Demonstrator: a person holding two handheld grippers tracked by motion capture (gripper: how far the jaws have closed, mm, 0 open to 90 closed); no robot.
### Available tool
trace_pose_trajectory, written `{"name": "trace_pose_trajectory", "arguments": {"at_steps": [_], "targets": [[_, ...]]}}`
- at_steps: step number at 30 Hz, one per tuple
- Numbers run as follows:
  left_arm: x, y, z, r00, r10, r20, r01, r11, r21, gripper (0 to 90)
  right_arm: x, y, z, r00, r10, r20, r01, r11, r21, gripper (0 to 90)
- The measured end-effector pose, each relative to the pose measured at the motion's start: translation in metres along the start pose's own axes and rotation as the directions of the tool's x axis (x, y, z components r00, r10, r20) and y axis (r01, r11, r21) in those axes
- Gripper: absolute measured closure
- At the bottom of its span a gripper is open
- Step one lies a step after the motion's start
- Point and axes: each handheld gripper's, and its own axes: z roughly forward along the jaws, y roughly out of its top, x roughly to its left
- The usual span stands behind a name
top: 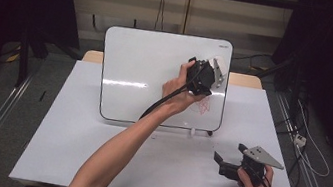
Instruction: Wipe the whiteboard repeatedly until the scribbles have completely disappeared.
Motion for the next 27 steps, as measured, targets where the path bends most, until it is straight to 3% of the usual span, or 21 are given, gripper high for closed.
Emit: {"name": "trace_pose_trajectory", "arguments": {"at_steps": [4,10,17,21,27], "targets": [[0.006,0.003,0.001,1.0000,0.007,-0.004,-0.007,1.0000,0.005,31.1,-0.001,0.000,0.000,1.0000,0.001,-0.002,-0.001,1.000,0.001,4.6],[0.017,0.007,0.002,0.9981,-0.057,-0.022,0.057,0.9983,-0.005,31.1,-0.001,-0.001,-0.002,1.0000,0.001,0.000,-0.001,1.000,0.001,4.6],[0.023,0.010,0.003,0.9975,-0.063,-0.032,0.063,0.9980,-0.003,31.1,-0.001,-0.001,-0.002,1.0000,0.001,0.001,-0.001,1.000,0.000,4.6],[0.029,0.012,0.002,0.9923,-0.110,-0.056,0.110,0.9939,-0.007,31.0,-0.001,-0.001,-0.002,1.0000,0.000,0.000,0.000,1.000,0.000,4.6],[0.020,0.012,0.005,0.9941,-0.075,-0.078,0.075,0.9972,-0.007,31.1,-0.001,-0.001,-0.003,1.0000,0.000,0.002,0.000,1.000,-0.001,4.6]]}}
